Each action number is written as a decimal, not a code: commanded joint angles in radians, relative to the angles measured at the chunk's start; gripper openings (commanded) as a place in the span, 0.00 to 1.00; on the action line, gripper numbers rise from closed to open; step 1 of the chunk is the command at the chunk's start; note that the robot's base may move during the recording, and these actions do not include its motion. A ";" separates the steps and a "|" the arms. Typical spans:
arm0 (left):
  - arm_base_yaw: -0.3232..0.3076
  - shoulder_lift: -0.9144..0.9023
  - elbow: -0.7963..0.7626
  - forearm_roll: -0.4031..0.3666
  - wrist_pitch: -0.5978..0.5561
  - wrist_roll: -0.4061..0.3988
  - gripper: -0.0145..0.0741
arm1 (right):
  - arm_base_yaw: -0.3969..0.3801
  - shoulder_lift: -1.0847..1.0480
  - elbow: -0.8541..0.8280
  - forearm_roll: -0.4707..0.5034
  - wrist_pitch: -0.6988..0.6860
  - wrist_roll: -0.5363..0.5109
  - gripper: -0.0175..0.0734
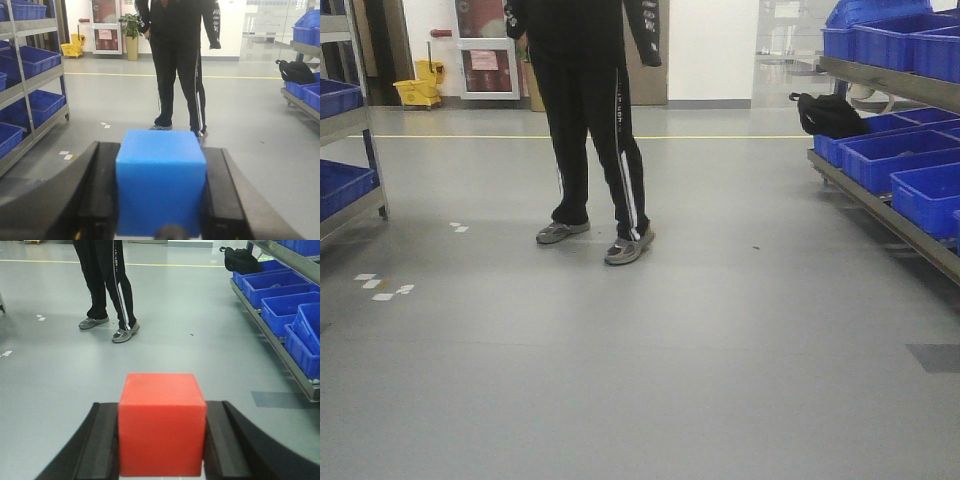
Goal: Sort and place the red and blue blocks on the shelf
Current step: 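Drive the base forward along the aisle of blue bins, then turn the base toward the shelf of blue bins, then approach the shelf, bringing both held cubes over the upper bins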
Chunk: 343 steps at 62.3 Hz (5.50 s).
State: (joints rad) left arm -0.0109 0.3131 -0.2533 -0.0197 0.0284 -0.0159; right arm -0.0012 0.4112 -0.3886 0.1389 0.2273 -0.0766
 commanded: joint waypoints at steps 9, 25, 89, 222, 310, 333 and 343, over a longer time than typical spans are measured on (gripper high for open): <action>-0.001 0.006 -0.029 0.000 -0.088 0.002 0.30 | -0.007 0.003 -0.028 0.002 -0.085 -0.010 0.50; -0.001 0.006 -0.029 0.000 -0.088 0.002 0.30 | -0.007 0.003 -0.028 0.002 -0.085 -0.010 0.50; -0.001 0.006 -0.029 0.000 -0.088 0.002 0.30 | -0.007 0.003 -0.028 0.002 -0.085 -0.010 0.50; -0.001 0.006 -0.029 0.000 -0.088 0.002 0.30 | -0.007 0.003 -0.028 0.002 -0.086 -0.010 0.50; -0.001 0.006 -0.029 0.000 -0.088 0.002 0.30 | -0.007 0.003 -0.028 0.002 -0.086 -0.010 0.50; -0.001 0.006 -0.029 0.000 -0.088 0.002 0.30 | -0.007 0.003 -0.028 0.002 -0.086 -0.010 0.50; -0.001 0.006 -0.029 0.000 -0.088 0.002 0.30 | -0.007 0.003 -0.028 0.002 -0.086 -0.010 0.50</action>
State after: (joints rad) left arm -0.0109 0.3131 -0.2533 -0.0197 0.0284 -0.0159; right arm -0.0012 0.4112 -0.3886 0.1389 0.2273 -0.0766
